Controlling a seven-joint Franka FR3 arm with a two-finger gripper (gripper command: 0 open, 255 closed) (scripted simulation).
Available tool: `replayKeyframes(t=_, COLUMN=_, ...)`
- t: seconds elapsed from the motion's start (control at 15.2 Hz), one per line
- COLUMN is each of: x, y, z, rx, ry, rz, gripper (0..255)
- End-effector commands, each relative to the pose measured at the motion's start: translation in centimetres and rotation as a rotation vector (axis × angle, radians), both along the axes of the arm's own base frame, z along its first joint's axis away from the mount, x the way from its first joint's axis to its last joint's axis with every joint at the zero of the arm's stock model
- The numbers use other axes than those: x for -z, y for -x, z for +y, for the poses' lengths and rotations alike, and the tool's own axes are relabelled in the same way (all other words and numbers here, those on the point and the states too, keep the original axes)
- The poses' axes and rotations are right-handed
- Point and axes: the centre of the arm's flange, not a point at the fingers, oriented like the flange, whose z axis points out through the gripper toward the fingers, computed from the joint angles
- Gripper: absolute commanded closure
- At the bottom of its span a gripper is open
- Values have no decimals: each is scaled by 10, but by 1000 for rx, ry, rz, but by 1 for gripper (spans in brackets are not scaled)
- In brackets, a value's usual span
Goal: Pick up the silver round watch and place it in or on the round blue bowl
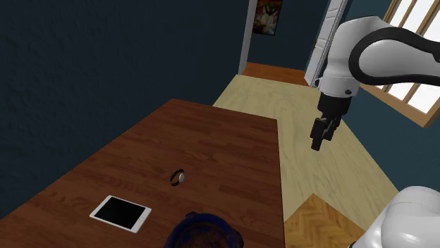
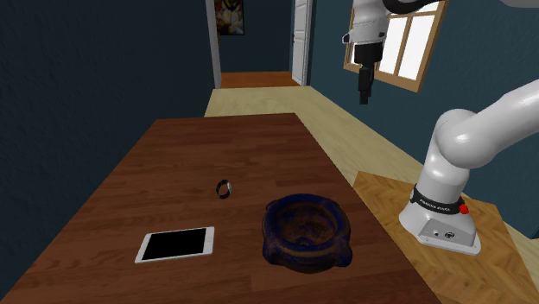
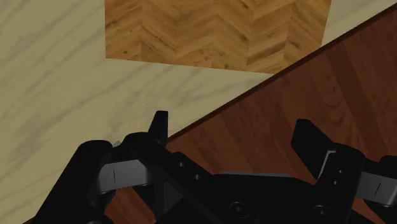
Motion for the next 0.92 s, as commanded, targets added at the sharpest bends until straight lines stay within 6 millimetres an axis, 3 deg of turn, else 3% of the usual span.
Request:
replayKeyframes(t=0.0, x=0, y=0, z=0, rx=0, ry=0, rz=0, gripper=0)
replayKeyframes(t=0.86, x=67, y=-84, z=123, rx=165, ry=-10, rz=-53, gripper=0)
